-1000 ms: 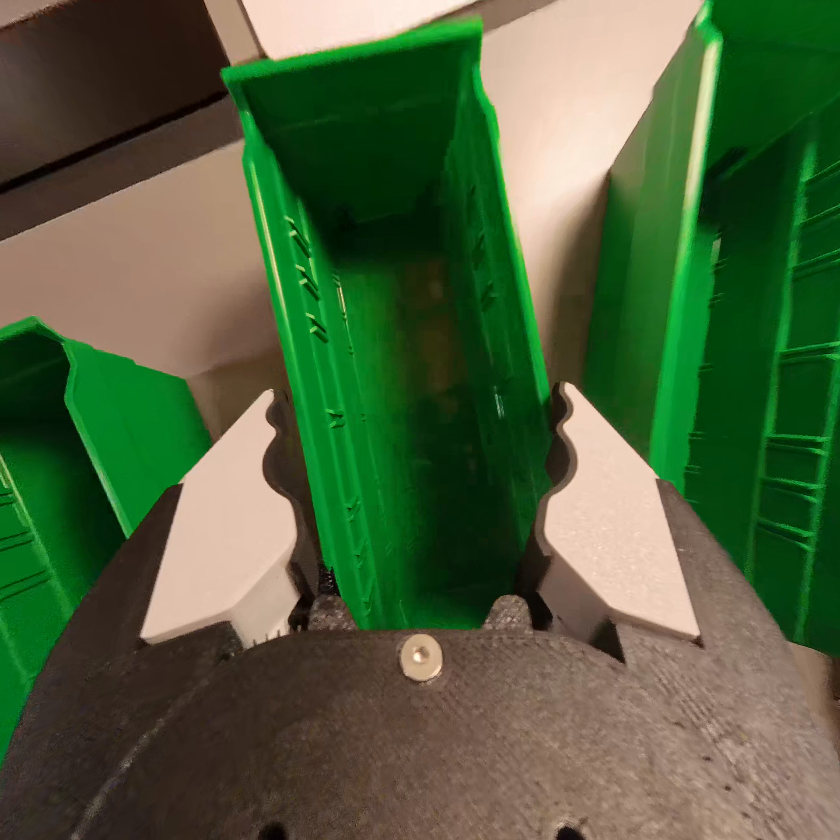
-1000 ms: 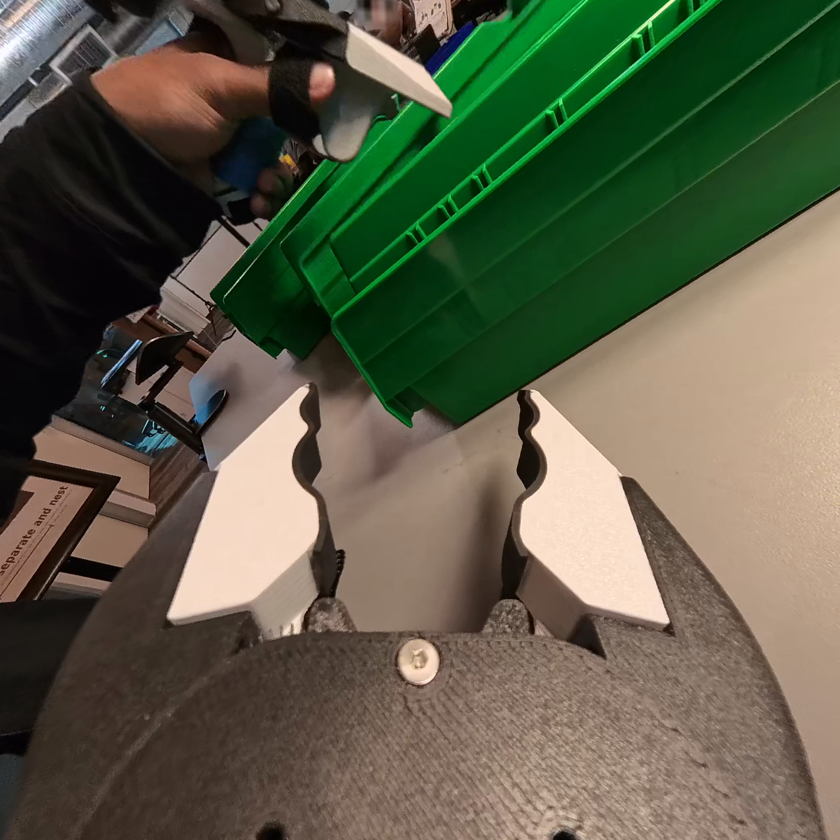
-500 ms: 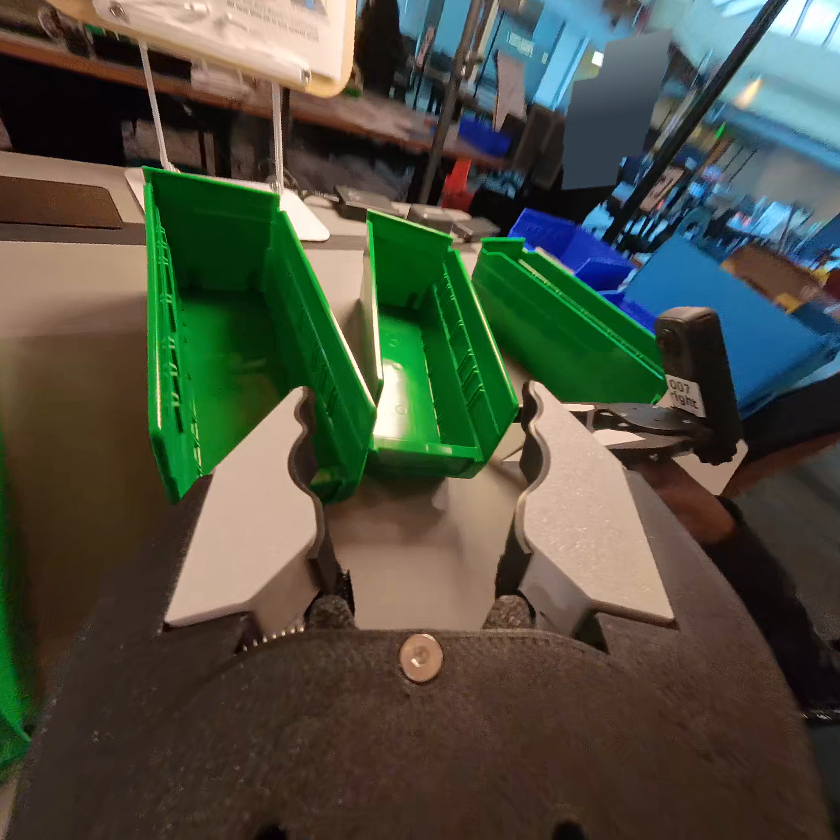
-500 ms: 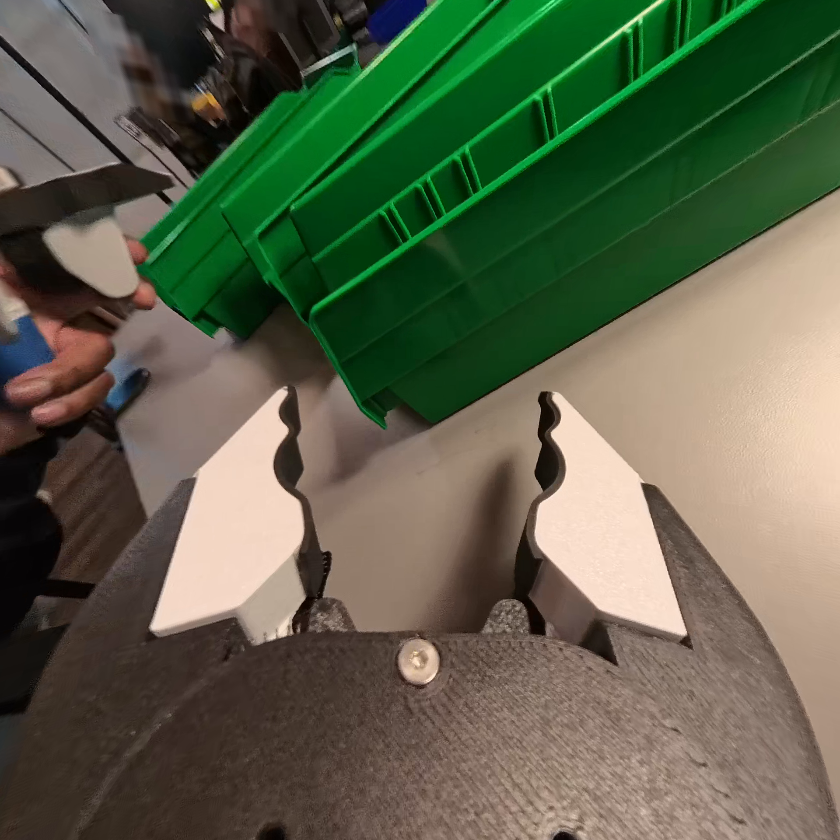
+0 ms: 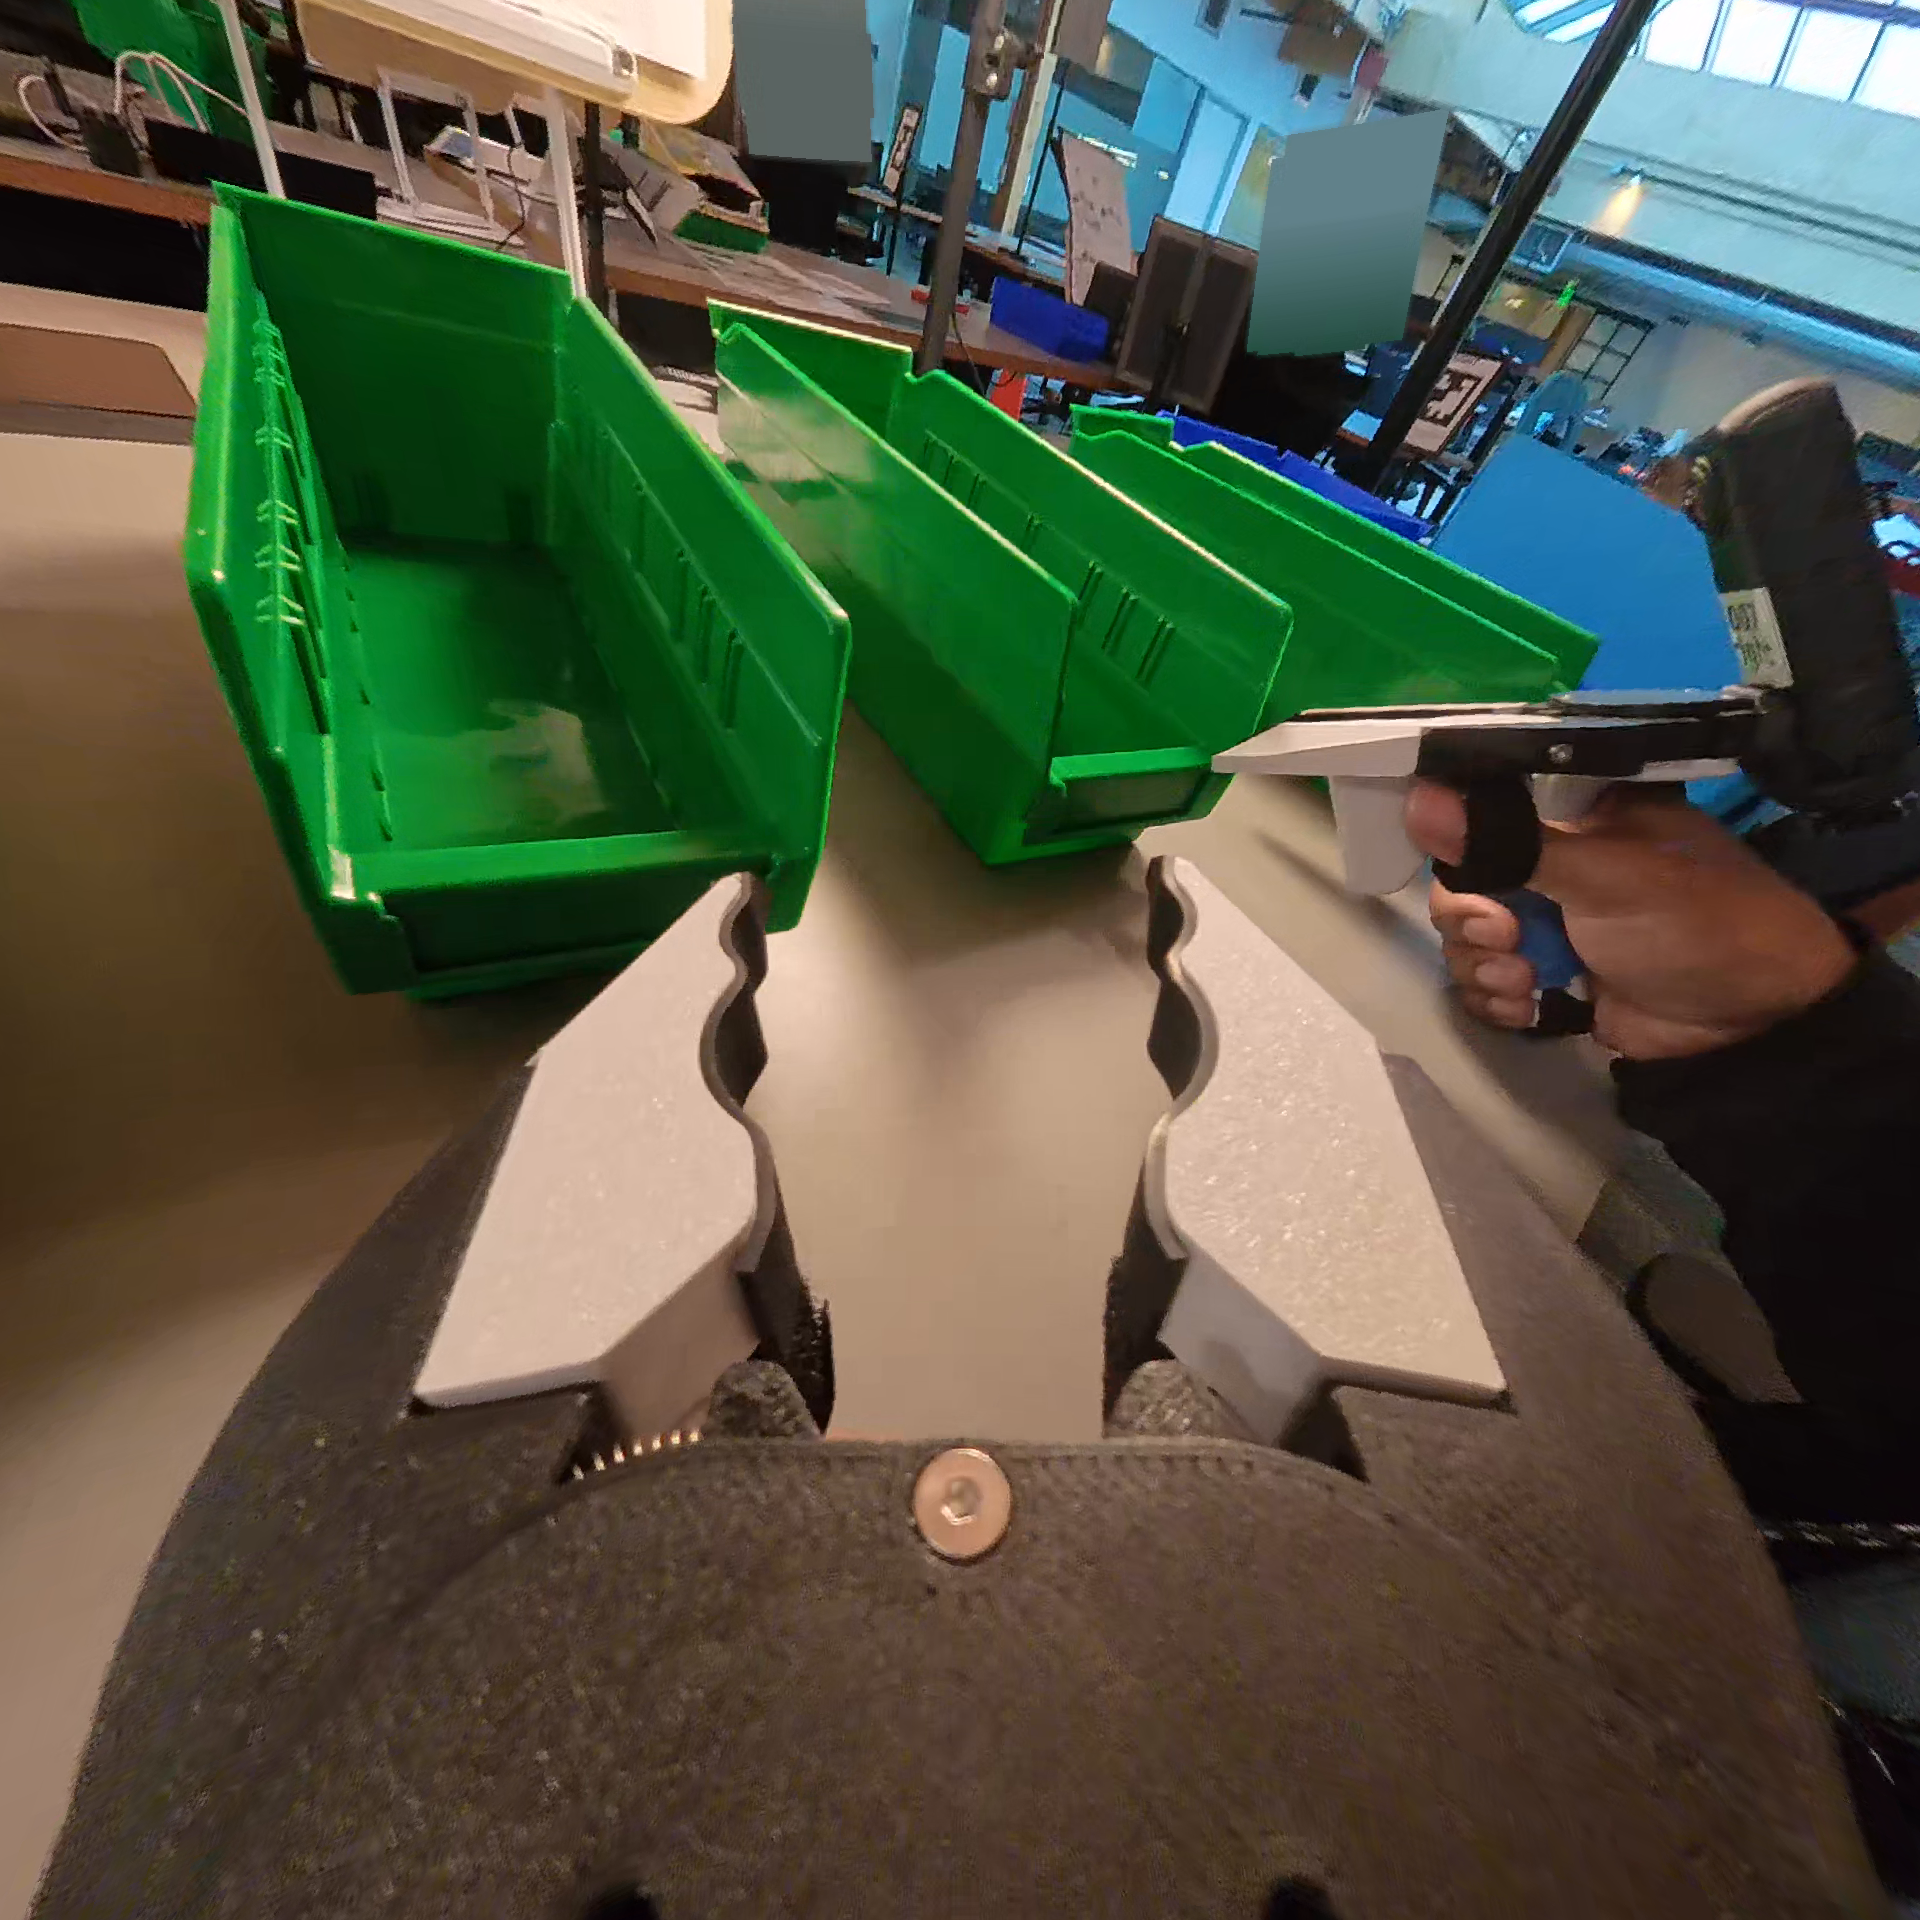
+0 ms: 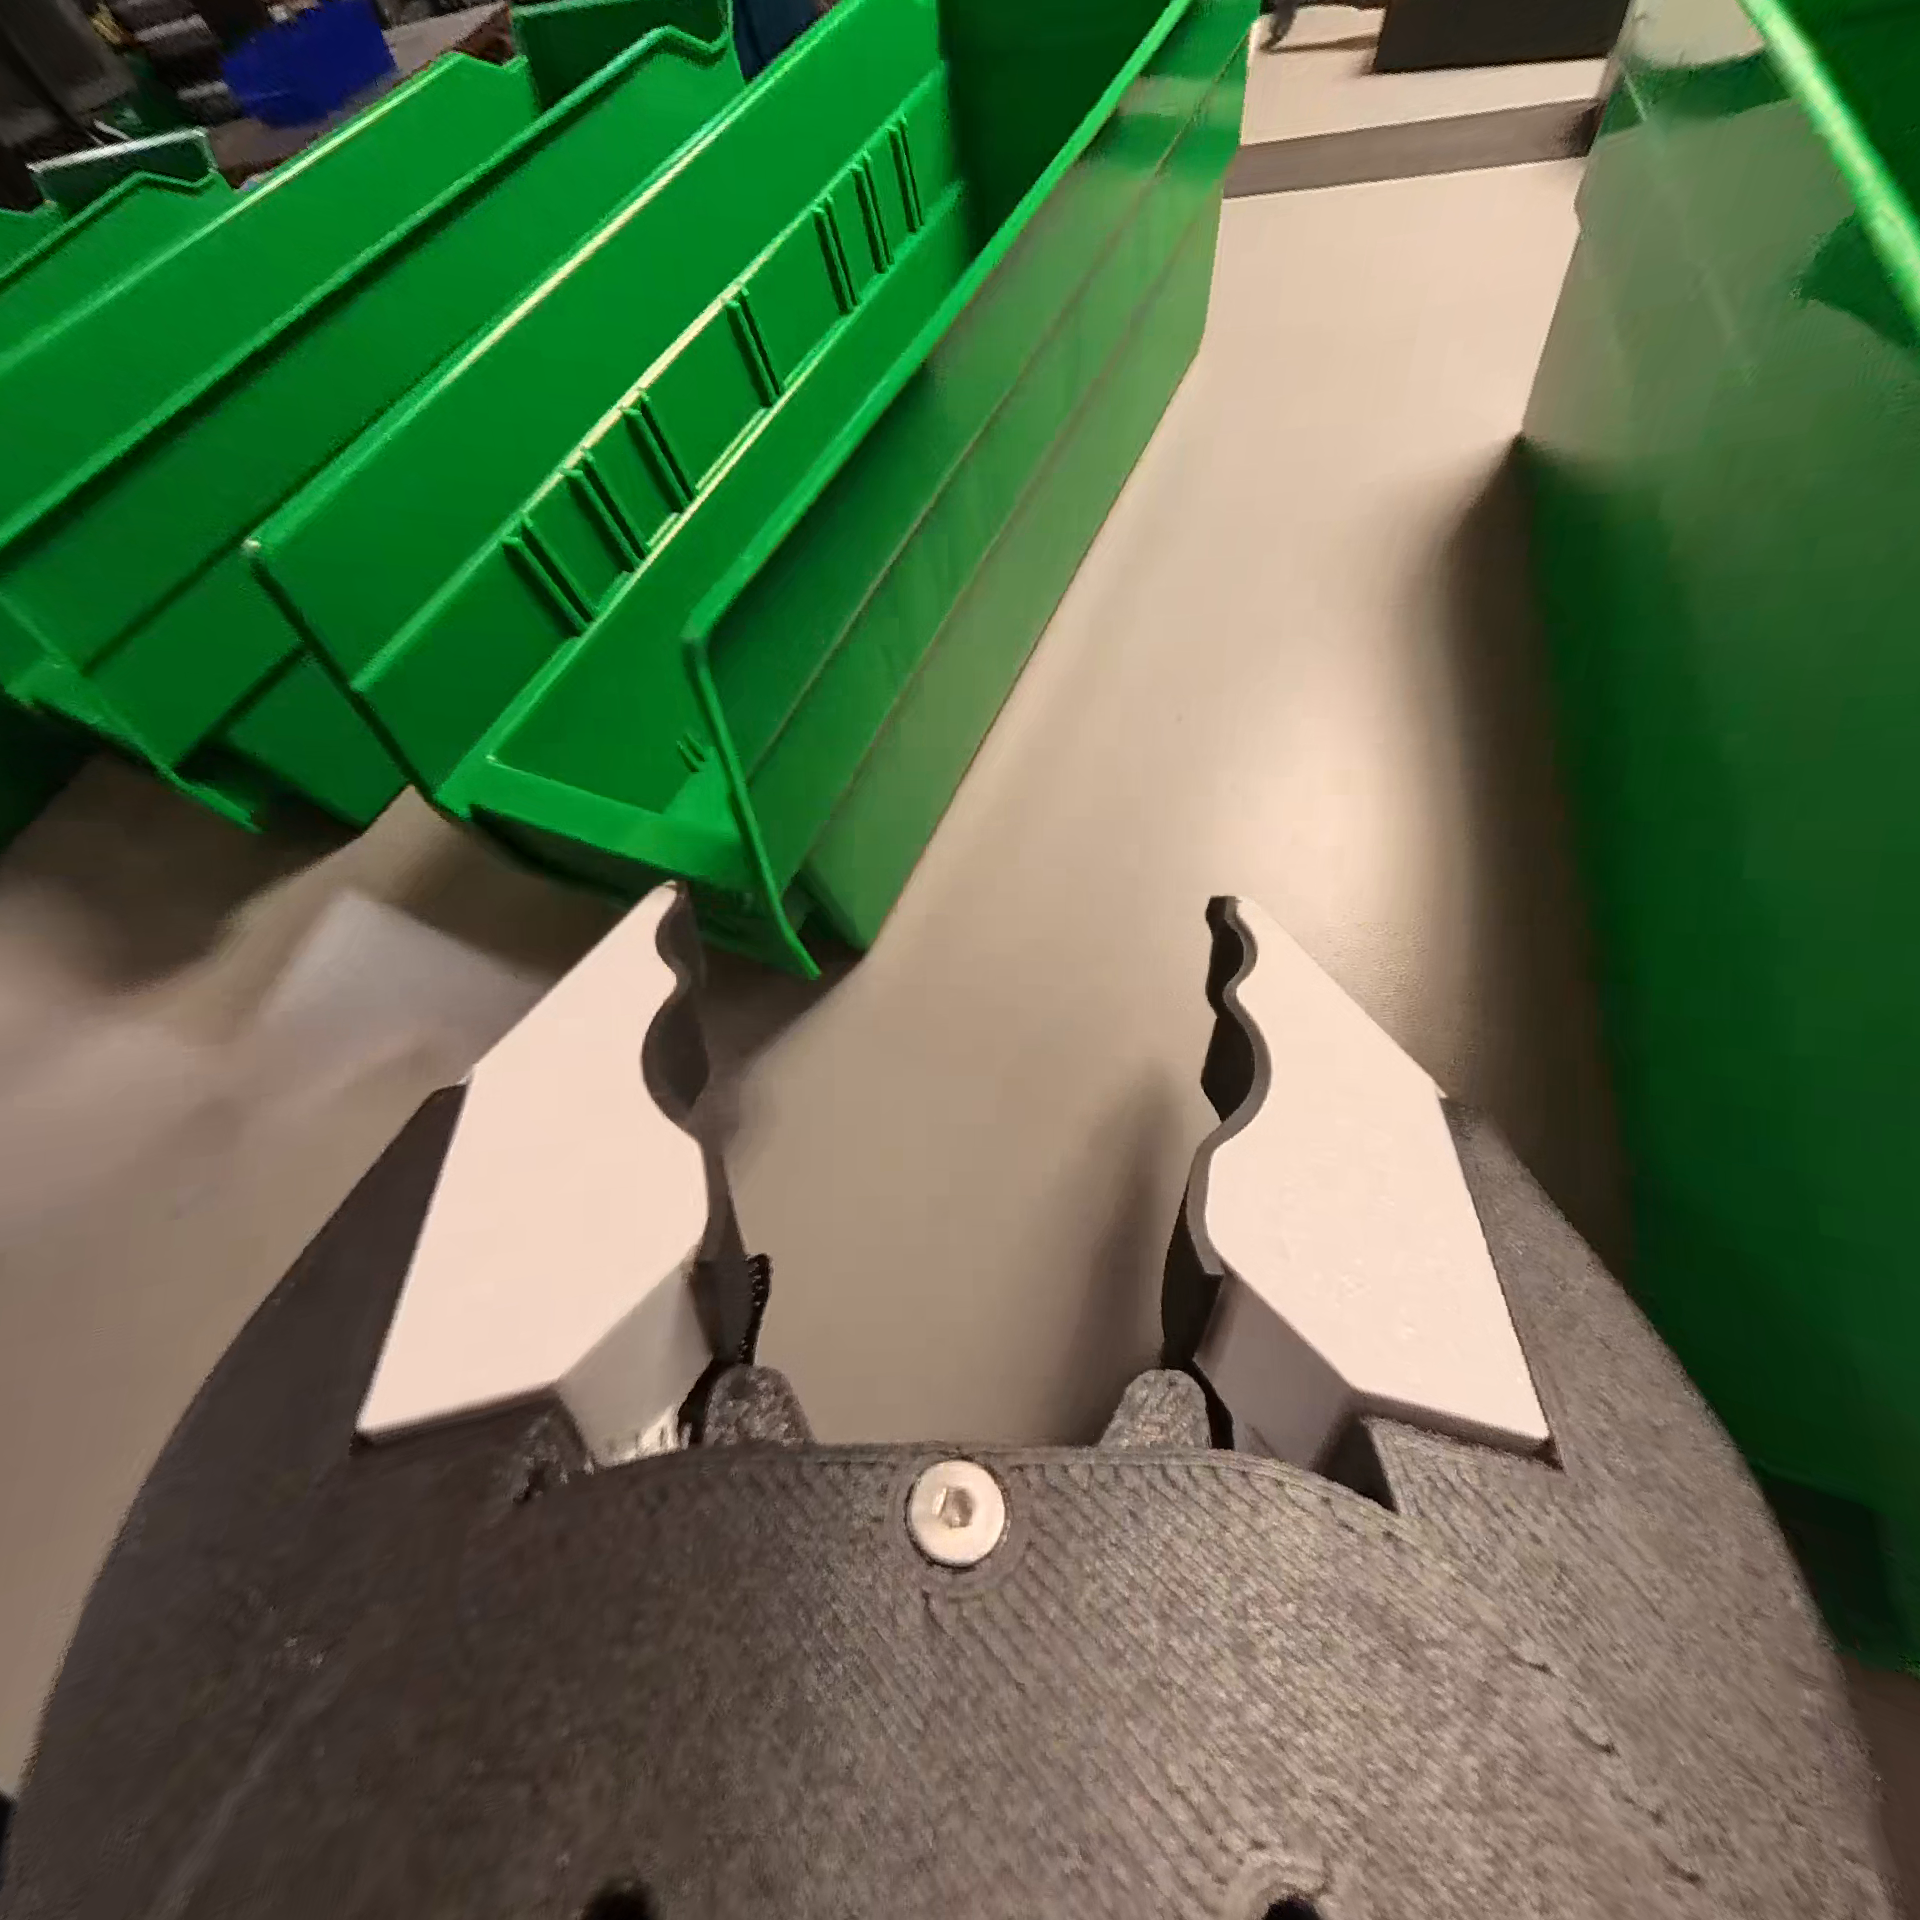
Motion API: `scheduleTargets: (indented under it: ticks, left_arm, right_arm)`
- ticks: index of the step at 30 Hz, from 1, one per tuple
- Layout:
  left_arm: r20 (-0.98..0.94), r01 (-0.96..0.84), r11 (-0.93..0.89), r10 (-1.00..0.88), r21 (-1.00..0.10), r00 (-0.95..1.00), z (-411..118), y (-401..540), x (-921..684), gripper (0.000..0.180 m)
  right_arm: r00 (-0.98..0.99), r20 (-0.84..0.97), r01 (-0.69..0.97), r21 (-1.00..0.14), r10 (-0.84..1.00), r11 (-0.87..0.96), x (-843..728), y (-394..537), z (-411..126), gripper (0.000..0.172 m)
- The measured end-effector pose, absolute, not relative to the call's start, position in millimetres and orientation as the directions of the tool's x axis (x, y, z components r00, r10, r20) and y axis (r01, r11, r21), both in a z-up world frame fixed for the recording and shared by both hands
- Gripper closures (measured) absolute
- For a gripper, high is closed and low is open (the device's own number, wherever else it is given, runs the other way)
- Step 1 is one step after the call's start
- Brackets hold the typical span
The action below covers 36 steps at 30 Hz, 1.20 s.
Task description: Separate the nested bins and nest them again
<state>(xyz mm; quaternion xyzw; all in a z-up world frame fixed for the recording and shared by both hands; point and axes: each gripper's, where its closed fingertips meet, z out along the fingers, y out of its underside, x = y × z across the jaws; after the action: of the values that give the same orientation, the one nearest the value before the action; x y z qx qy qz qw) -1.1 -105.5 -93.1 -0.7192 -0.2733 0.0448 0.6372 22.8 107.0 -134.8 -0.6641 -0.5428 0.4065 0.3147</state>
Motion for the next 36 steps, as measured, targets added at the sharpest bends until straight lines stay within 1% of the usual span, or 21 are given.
scheduleTargets:
  ticks: [4, 6, 9, 13, 17, 21, 24, 26, 27, 29, 32, 34, 36]
  left_arm:
    - [0.276, 0.331, -0.04, 0.466, -0.943, 0.841, -94, -106, -10, 0.11]
    - [0.309, 0.361, -0.027, 0.46, -0.932, 0.833, -96, -106, -13, 0.111]
    - [0.364, 0.403, 0.012, 0.455, -0.915, 0.813, -95, -109, -19, 0.111]
    - [0.364, 0.406, 0.01, 0.464, -0.914, 0.808, -97, -109, -21, 0.111]
    - [0.368, 0.415, 0.005, 0.472, -0.91, 0.801, -99, -108, -22, 0.112]
    - [0.392, 0.427, 0.035, 0.469, -0.904, 0.791, -97, -111, -25, 0.113]
    - [0.371, 0.386, 0.066, 0.463, -0.92, 0.805, -89, -114, -22, 0.114]
    - [0.365, 0.359, 0.104, 0.462, -0.928, 0.809, -83, -118, -21, 0.115]
    - [0.365, 0.352, 0.119, 0.467, -0.928, 0.805, -81, -120, -22, 0.115]
    - [0.374, 0.362, 0.119, 0.465, -0.924, 0.802, -82, -119, -23, 0.115]
    - [0.397, 0.401, 0.089, 0.448, -0.912, 0.801, -87, -115, -24, 0.115]
    - [0.391, 0.405, 0.07, 0.451, -0.912, 0.802, -90, -112, -24, 0.115]
    - [0.342, 0.349, 0.074, 0.467, -0.934, 0.816, -85, -108, -24, 0.115]
  right_arm:
    - [0.04, -0.173, 0.443, -0.88, 0.984, -0.172, 22, 99, -130, 0.073]
    - [0.0, -0.188, 0.431, -0.886, 0.982, -0.17, 22, 94, -127, 0.073]
    - [-0.045, -0.24, 0.396, -0.895, 0.97, -0.203, 24, 91, -120, 0.073]
    - [-0.082, -0.308, 0.354, -0.898, 0.948, -0.262, 26, 92, -112, 0.073]
    - [-0.08, -0.309, 0.387, -0.886, 0.948, -0.256, 24, 91, -117, 0.075]
    - [-0.072, -0.237, 0.456, -0.872, 0.969, -0.179, 20, 86, -129, 0.077]
    - [-0.058, -0.196, 0.459, -0.876, 0.979, -0.148, 17, 87, -130, 0.087]
    - [-0.013, -0.182, 0.386, -0.908, 0.983, -0.163, 15, 98, -119, 0.097]
    - [0.012, -0.187, 0.346, -0.921, 0.982, -0.18, 14, 105, -113, 0.102]
    - [0.028, -0.233, 0.342, -0.912, 0.972, -0.228, 13, 112, -114, 0.105]
    - [0.009, -0.277, 0.332, -0.906, 0.961, -0.264, 14, 112, -112, 0.12]
    - [0.009, -0.284, 0.309, -0.911, 0.959, -0.273, 16, 113, -109, 0.121]
    - [0.012, -0.284, 0.278, -0.92, 0.959, -0.276, 18, 115, -104, 0.121]
